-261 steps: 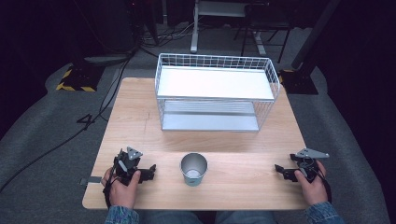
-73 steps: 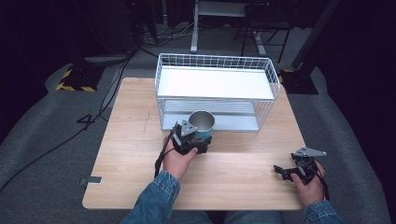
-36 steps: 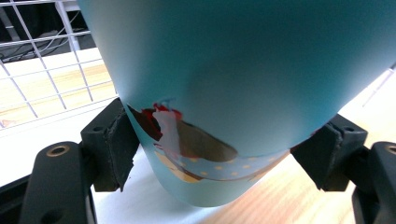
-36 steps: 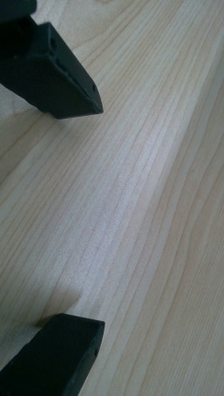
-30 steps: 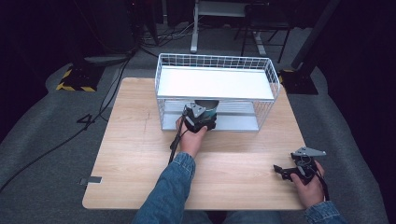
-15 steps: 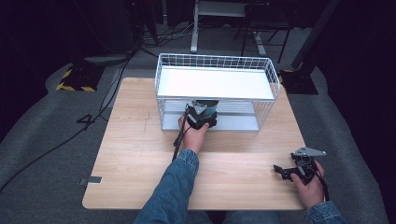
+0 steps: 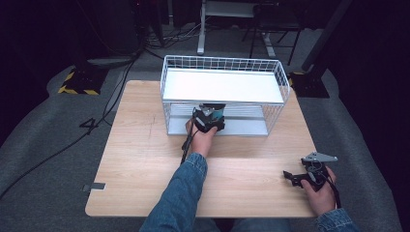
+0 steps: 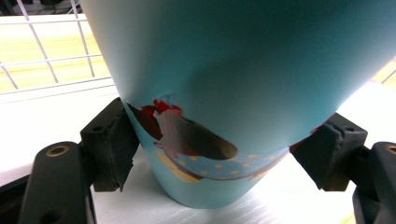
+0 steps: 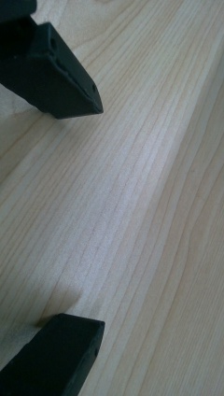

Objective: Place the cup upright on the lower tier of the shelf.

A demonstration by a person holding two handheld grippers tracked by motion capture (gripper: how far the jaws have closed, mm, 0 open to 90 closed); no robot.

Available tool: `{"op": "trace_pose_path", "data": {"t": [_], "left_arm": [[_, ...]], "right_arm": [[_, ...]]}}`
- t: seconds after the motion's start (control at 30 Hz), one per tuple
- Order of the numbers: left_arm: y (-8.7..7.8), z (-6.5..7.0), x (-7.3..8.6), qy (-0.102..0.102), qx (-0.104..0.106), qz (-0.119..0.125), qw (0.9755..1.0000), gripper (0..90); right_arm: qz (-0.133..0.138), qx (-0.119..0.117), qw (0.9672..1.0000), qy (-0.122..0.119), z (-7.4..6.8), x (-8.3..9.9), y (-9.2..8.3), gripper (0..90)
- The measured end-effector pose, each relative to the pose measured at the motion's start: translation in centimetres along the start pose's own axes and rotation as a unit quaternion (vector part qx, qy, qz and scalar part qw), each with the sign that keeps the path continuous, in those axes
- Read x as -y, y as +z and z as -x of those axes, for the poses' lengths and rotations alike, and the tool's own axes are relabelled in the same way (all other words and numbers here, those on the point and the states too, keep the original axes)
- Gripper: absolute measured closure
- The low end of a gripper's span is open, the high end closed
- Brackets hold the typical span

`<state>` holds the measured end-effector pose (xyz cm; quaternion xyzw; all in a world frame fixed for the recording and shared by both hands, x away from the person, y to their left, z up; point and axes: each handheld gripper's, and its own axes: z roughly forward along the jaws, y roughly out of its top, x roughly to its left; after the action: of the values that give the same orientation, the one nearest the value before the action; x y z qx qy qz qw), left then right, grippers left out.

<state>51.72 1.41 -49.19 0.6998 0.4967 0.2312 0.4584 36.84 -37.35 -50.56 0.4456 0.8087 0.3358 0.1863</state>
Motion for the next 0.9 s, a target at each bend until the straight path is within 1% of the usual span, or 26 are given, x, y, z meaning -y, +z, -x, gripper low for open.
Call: {"op": "trace_pose_path", "data": {"t": [0.03,0.1,0.17,0.2,0.23,0.3,0.33,0.37,0.4,0.47,0.5,0.57,0.6,0.67,0.7,0.73,0.8,0.83,0.87,0.9], "left_arm": [[0.0,0.0,0.0,-0.001,-0.006,0.000,1.0000,22.8],[0.1,0.1,0.0,0.002,-0.002,0.001,1.0000,22.6],[0.2,0.3,0.1,0.016,-0.005,0.000,0.9999,22.4],[0.2,0.3,0.1,0.016,-0.005,0.000,0.9999,22.3],[0.2,0.3,0.0,0.022,-0.005,-0.002,0.9997,22.3],[0.3,0.3,0.0,0.020,-0.002,0.002,0.9998,19.2],[0.2,0.3,0.0,0.019,-0.004,0.005,0.9998,19.2],[0.2,0.3,0.0,0.021,-0.008,0.004,0.9997,16.4],[0.1,0.3,-0.1,0.021,-0.009,0.004,0.9997,15.5],[0.0,0.2,-0.1,0.025,-0.013,0.003,0.9996,15.2],[0.0,0.2,-0.1,0.023,-0.007,0.003,0.9997,15.2],[-0.2,0.2,0.0,0.024,-0.005,0.001,0.9997,15.2],[-0.3,0.1,0.0,0.027,-0.007,0.002,0.9996,15.3],[-0.5,0.2,0.0,0.026,-0.006,0.003,0.9996,15.3],[-0.7,0.2,0.0,0.033,-0.006,0.000,0.9995,15.3],[-1.0,0.2,-0.1,0.045,-0.007,-0.005,0.9989,15.3],[-1.2,0.2,-0.2,0.045,-0.009,-0.003,0.9989,15.3],[-1.5,0.1,-0.3,0.056,0.004,-0.006,0.9984,15.3],[-1.7,0.2,-0.3,0.046,0.001,-0.004,0.9989,15.3],[-2.1,0.4,-0.4,0.031,0.001,-0.002,0.9995,15.3]], "right_arm": [[0.000,0.000,1.0000,0.000,0.0,0.0,0.0,0.2],[0.000,0.000,1.0000,0.000,0.0,0.0,0.0,0.2],[0.000,0.000,1.0000,0.000,0.0,0.0,0.0,0.2],[0.000,0.000,1.0000,0.000,0.0,0.0,0.0,0.2],[0.000,0.000,1.0000,0.000,0.0,0.0,0.0,0.2],[0.000,0.000,1.0000,0.000,0.0,0.0,0.0,0.2],[0.000,0.000,1.0000,0.000,0.0,0.0,0.0,0.2],[0.000,0.000,1.0000,0.000,0.0,0.0,0.0,0.2],[0.000,0.000,1.0000,0.000,0.0,0.0,0.0,0.2],[0.000,0.000,1.0000,0.000,0.0,0.0,0.0,0.2],[0.000,0.000,1.0000,0.000,0.0,0.0,0.0,0.2],[-0.001,-0.001,1.0000,-0.001,0.0,0.0,0.0,0.2],[0.000,-0.001,1.0000,0.000,0.0,0.0,0.0,0.2],[0.000,-0.001,1.0000,-0.001,0.0,0.0,0.0,0.2],[0.000,-0.001,1.0000,0.000,0.0,0.0,0.0,0.2],[0.000,-0.001,1.0000,-0.001,0.0,0.0,0.0,0.2],[0.000,0.000,1.0000,0.000,0.0,0.0,0.0,0.2],[0.000,-0.001,1.0000,-0.001,0.0,0.0,0.0,0.2],[0.000,0.000,1.0000,0.000,0.0,0.0,0.0,0.2],[0.000,-0.001,1.0000,0.000,0.0,0.0,0.0,0.2]]}}
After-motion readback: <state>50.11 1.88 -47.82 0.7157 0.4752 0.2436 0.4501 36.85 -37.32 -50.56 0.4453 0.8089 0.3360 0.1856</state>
